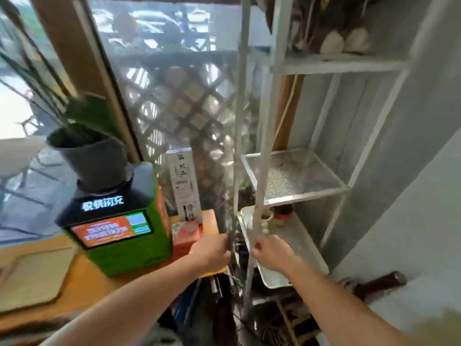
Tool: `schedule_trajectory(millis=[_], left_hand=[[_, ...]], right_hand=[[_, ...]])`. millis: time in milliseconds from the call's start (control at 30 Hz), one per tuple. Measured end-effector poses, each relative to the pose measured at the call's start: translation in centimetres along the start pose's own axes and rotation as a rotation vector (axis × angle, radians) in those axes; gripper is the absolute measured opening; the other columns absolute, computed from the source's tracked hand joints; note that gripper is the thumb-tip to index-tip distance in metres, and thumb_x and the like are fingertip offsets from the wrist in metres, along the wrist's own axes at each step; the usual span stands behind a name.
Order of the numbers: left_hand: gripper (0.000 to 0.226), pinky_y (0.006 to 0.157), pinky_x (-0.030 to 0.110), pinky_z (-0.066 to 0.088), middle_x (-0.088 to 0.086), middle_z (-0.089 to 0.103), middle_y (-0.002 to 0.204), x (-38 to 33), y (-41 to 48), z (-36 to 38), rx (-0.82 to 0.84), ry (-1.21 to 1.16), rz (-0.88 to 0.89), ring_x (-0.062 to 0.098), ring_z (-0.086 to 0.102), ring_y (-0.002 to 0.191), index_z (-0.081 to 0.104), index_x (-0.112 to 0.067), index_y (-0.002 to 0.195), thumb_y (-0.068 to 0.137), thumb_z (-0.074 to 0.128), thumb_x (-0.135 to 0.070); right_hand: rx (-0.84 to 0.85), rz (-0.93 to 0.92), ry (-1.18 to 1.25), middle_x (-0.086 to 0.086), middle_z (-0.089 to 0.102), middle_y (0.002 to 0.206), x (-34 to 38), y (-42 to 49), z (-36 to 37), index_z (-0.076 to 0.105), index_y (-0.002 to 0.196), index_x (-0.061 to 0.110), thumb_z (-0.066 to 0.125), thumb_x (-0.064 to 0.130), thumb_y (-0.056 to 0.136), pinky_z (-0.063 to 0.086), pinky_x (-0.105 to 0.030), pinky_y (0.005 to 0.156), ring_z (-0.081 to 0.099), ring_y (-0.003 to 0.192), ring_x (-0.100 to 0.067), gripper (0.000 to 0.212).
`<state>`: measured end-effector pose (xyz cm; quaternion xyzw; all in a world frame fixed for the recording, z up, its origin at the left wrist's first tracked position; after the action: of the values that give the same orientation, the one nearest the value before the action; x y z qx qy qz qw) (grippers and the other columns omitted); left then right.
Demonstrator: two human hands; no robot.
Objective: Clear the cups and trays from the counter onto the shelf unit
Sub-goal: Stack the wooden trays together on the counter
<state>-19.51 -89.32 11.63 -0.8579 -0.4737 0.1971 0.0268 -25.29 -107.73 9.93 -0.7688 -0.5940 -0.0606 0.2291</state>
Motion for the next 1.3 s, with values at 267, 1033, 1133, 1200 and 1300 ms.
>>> schedule_trajectory(millis=[267, 1033, 1133, 1200, 1300], left_hand=[[0.028, 0.082, 0.040, 0.051, 0.011, 0.066, 0.114, 17.6, -20.5, -0.9, -0.138, -0.075, -0.351, 0.035, 0.062, 0.106, 0.058, -0.017, 0.106, 0.087, 0.048, -0.035], [0.010, 0.066, 0.033, 0.041, -0.002, 0.061, 0.091, 40.7, -49.8, -4.3, -0.468, -0.239, -0.919, 0.017, 0.056, 0.080, 0.054, -0.025, 0.084, 0.090, 0.051, -0.034], [0.013, 0.071, 0.035, 0.043, -0.001, 0.060, 0.095, 43.9, -48.5, -5.9, -0.446, -0.210, -0.907, 0.021, 0.056, 0.085, 0.055, -0.023, 0.088, 0.091, 0.051, -0.036], [0.016, 0.077, 0.037, 0.048, 0.002, 0.061, 0.100, 46.3, -47.3, -7.0, -0.419, -0.207, -0.907, 0.025, 0.060, 0.093, 0.056, -0.021, 0.092, 0.091, 0.050, -0.036], [0.021, 0.084, 0.039, 0.051, 0.005, 0.064, 0.106, 50.3, -45.3, -9.0, -0.384, -0.183, -0.895, 0.029, 0.063, 0.101, 0.058, -0.019, 0.097, 0.093, 0.049, -0.037]], right_hand=[[0.160, -0.344, -0.143, -0.009, 0.067, 0.102, 20.9, -6.2, 9.6, 0.056, 0.093, 0.021, 0.051, 0.039, 0.088, 0.049, -0.037, 0.072, 0.064, 0.097, -0.032, 0.019], [0.246, -0.874, -0.197, 0.001, 0.063, 0.092, 57.2, -16.0, 24.9, 0.059, 0.088, 0.024, 0.057, 0.045, 0.091, 0.056, -0.037, 0.076, 0.060, 0.083, -0.018, 0.022], [0.209, -0.896, -0.175, -0.001, 0.063, 0.095, 60.0, -14.1, 26.0, 0.058, 0.091, 0.023, 0.055, 0.044, 0.091, 0.052, -0.036, 0.073, 0.060, 0.085, -0.020, 0.021], [0.211, -0.895, -0.172, -0.005, 0.065, 0.101, 62.1, -12.5, 26.7, 0.061, 0.096, 0.019, 0.052, 0.043, 0.091, 0.052, -0.039, 0.077, 0.062, 0.092, -0.026, 0.026], [0.236, -0.891, -0.155, -0.009, 0.066, 0.108, 65.8, -9.8, 27.5, 0.062, 0.101, 0.016, 0.051, 0.044, 0.090, 0.051, -0.039, 0.081, 0.062, 0.101, -0.030, 0.032]])
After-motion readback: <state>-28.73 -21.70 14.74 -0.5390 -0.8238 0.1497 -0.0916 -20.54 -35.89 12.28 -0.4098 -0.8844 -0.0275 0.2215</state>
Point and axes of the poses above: each hand's wrist, its own y-axis towards the middle knuckle, its own z-axis out of the palm, x = y × z, the point moved 1 cm from there along y, towards the middle knuckle
